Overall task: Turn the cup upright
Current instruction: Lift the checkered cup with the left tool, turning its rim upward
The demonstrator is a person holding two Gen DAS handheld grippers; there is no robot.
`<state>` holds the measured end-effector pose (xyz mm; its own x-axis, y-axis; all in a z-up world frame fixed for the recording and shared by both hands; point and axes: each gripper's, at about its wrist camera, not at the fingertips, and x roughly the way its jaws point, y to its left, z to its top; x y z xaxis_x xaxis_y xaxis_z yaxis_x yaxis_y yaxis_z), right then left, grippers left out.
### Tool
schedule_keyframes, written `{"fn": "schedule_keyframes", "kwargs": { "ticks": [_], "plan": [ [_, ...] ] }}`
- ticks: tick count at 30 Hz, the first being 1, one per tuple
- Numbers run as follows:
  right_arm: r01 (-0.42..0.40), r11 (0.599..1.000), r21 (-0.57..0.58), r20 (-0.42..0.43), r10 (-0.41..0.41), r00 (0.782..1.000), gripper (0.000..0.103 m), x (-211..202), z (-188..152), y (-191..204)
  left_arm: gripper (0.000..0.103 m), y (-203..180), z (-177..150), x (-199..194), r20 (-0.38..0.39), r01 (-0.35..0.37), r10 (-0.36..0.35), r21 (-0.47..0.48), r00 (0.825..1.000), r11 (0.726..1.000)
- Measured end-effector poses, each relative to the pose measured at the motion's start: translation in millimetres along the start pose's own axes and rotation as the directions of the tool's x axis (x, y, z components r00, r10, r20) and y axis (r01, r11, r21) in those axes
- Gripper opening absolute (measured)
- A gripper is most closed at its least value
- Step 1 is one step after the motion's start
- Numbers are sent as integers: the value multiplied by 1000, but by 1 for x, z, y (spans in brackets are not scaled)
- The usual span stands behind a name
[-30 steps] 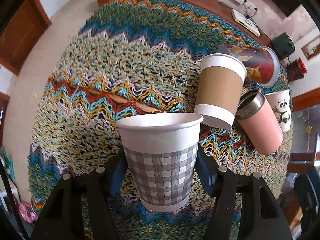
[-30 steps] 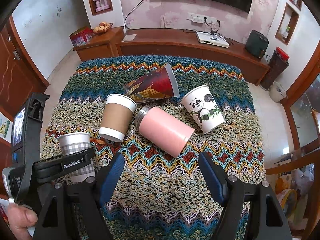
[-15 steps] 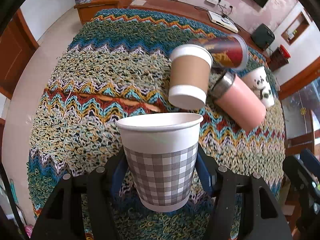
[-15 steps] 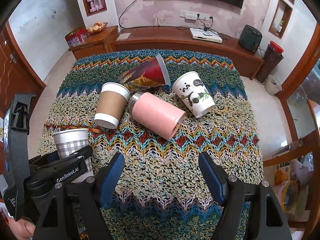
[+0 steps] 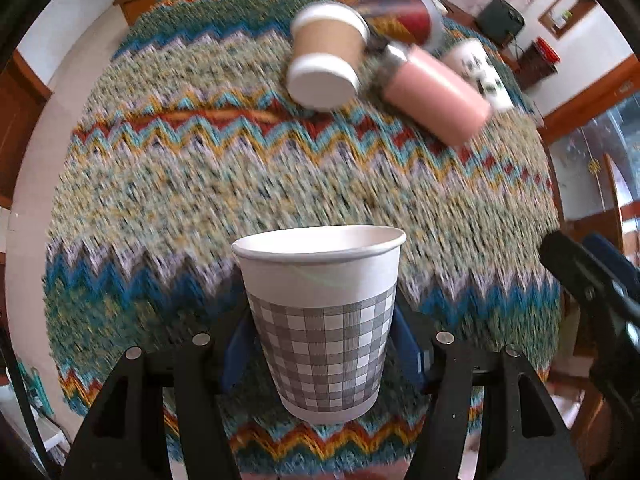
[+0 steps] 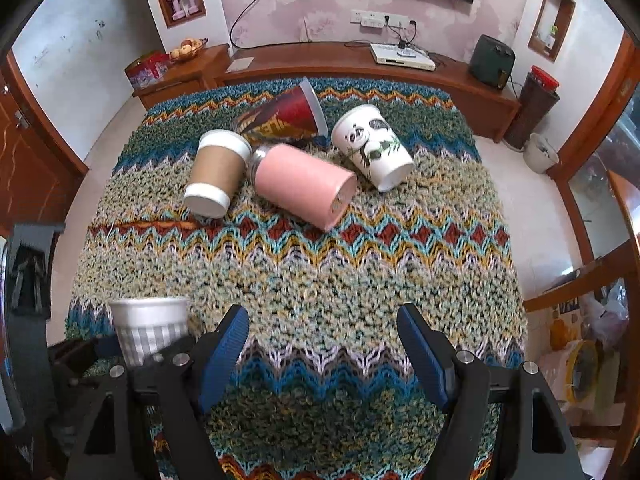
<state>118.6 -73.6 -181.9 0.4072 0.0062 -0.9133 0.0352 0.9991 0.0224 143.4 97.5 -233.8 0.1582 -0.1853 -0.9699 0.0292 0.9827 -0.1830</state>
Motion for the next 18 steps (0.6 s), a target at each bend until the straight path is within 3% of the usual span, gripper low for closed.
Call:
{"fn": "schedule_keyframes", "kwargs": {
  "ticks": [7, 18],
  "plan": [
    [-70, 997, 17, -57, 70, 996, 77, 9, -27, -9, 65, -12, -27, 14, -38, 50, -48, 50, 998, 998],
    [-127, 992, 25, -84, 129, 988, 77, 17, -58, -12, 66, -30, -38, 23, 6, 61, -63, 155, 998, 986]
  ]
}}
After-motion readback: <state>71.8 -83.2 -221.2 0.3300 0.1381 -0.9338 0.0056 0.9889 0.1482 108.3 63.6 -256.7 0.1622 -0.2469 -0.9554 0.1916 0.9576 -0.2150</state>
